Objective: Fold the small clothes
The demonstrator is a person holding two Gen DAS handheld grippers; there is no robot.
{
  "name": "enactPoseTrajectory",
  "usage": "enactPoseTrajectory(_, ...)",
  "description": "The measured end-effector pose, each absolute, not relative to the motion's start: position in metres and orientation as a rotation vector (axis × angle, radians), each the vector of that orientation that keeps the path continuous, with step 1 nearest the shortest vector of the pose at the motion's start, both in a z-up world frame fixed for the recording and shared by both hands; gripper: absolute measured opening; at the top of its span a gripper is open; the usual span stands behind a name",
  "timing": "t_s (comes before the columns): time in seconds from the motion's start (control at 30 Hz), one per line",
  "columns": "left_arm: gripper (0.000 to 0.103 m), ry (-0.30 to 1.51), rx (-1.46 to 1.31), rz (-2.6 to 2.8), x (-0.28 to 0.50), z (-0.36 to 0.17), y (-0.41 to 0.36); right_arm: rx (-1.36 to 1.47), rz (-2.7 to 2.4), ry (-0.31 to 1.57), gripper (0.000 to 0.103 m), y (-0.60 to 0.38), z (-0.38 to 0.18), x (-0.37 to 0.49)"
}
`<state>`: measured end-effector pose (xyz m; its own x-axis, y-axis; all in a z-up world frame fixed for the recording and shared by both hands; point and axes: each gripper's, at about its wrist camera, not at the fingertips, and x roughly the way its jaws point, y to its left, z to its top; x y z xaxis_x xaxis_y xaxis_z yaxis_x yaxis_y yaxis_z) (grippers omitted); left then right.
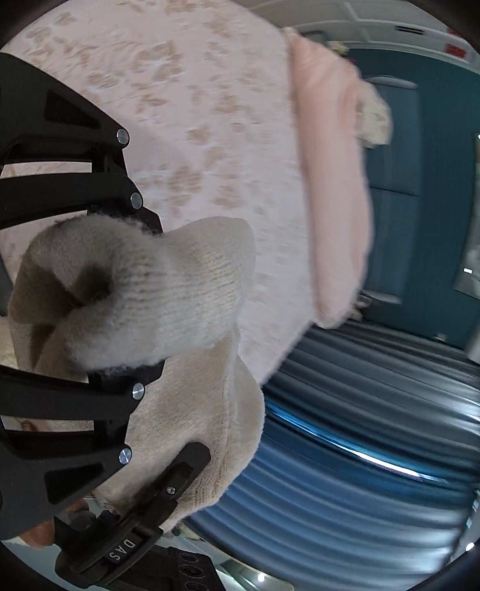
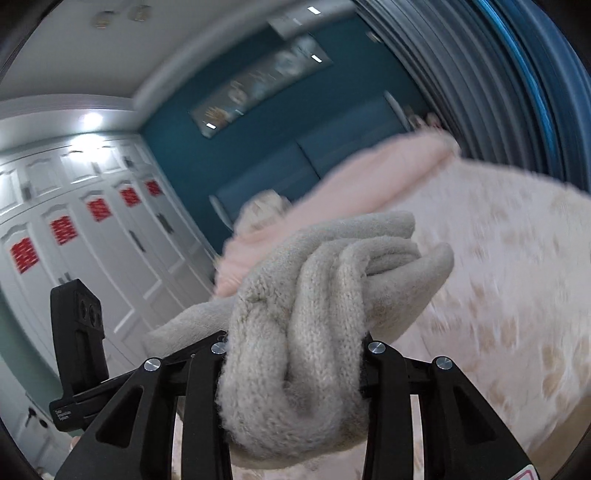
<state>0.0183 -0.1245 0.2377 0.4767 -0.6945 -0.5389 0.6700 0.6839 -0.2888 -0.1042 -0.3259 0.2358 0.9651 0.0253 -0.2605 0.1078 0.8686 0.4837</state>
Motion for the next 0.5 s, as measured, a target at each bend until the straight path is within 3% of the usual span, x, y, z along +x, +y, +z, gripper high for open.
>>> enactPoseTrajectory(0.33,0.046,0.370,-0.126,-0.774,0.015,0.346,-0.008,0.341,0.179,0.028,0.033,-0.232,0.340,-0.074)
enactPoseTrajectory(0.43,0.047,0.301,-0.100,-0.721,0.025,0.356,0.030,0.361,0.227,0.048,0.034,-0.211,0.331,-0.048)
enactPoseTrajectory(0.5,0.049,0.313,-0.087,-0.686,0.037,0.343,0.047,0.412,0.229,0.129,0.034,-0.204,0.296,-0.021)
